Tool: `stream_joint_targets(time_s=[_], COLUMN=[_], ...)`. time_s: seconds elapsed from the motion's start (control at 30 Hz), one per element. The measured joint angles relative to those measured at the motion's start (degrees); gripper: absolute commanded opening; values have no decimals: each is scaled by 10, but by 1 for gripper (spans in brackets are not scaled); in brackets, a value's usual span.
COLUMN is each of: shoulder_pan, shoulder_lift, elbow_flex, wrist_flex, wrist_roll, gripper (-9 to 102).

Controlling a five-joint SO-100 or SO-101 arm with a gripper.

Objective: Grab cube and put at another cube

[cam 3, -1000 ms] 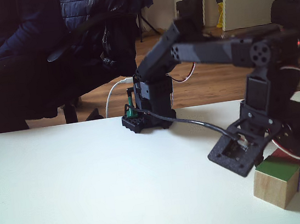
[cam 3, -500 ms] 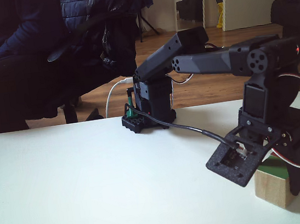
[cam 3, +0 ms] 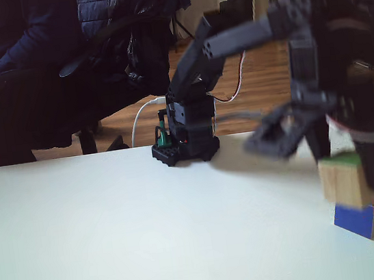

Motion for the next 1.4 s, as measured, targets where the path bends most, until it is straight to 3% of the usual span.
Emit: stream_joint_targets(time_s=[0.37, 1.4], shoulder_pan=[-76, -76], shoulder_lift=[97, 5], elbow_flex=[91, 76], wrist_flex=[0, -1], wrist_roll=[33, 39], gripper=[4, 6])
